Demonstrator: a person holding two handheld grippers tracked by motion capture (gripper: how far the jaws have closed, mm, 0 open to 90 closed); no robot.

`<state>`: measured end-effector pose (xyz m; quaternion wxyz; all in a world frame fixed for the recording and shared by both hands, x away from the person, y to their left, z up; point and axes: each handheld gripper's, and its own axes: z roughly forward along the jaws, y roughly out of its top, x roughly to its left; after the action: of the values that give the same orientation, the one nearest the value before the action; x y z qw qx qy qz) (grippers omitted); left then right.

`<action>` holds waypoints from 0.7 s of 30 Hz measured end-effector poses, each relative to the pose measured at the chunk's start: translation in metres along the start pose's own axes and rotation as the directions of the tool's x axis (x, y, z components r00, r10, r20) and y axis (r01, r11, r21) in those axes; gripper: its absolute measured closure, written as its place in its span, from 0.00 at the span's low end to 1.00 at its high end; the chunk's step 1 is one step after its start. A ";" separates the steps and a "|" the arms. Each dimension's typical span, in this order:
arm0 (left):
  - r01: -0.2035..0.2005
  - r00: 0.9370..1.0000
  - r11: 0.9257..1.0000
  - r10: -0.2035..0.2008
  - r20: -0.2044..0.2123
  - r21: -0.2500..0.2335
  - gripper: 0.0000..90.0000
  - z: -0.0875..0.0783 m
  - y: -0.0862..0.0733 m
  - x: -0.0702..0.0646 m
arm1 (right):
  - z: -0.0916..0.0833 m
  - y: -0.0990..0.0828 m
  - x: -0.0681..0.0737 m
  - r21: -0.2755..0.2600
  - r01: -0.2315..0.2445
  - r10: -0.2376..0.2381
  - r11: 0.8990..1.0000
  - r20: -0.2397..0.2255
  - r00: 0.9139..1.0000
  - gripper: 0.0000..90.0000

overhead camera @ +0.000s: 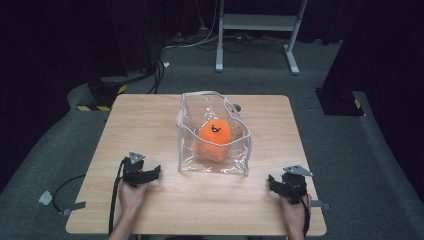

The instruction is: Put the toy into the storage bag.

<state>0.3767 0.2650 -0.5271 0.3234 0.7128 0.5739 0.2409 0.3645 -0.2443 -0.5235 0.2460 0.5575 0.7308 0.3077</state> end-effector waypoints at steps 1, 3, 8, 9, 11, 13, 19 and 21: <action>-0.002 1.000 1.000 0.002 -0.004 -0.001 0.21 0.000 0.000 0.000 | 0.000 0.000 0.000 0.000 -0.001 0.000 1.000 0.001 1.000 0.28; -0.009 1.000 1.000 0.009 -0.013 0.002 0.21 0.001 0.000 -0.001 | 0.000 0.000 0.000 0.000 0.000 0.000 1.000 0.000 1.000 0.28; -0.012 1.000 1.000 0.012 -0.023 0.006 0.21 0.001 0.000 -0.001 | 0.000 0.000 0.000 -0.001 0.001 -0.001 1.000 0.000 1.000 0.28; -0.012 1.000 1.000 0.012 -0.024 0.006 0.21 0.001 0.000 -0.001 | 0.000 0.000 0.000 0.000 0.000 0.000 1.000 0.000 1.000 0.28; -0.011 1.000 1.000 0.011 -0.025 0.006 0.20 0.001 0.000 -0.001 | 0.000 0.000 0.000 0.000 0.000 0.000 1.000 0.000 1.000 0.28; -0.012 1.000 1.000 0.012 -0.025 0.006 0.20 0.001 0.000 -0.001 | 0.000 0.000 0.000 0.000 0.000 0.000 1.000 0.001 1.000 0.28; -0.011 1.000 1.000 0.011 -0.023 0.007 0.20 0.001 0.000 -0.001 | 0.000 0.000 0.000 0.000 0.000 0.000 1.000 0.001 1.000 0.28; -0.011 1.000 1.000 0.011 -0.022 0.007 0.20 0.001 0.000 -0.001 | 0.000 0.000 0.000 0.000 0.000 0.000 1.000 0.001 1.000 0.28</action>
<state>0.3777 0.2639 -0.5277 0.3131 0.7143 0.5744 0.2486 0.3645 -0.2443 -0.5235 0.2464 0.5575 0.7307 0.3077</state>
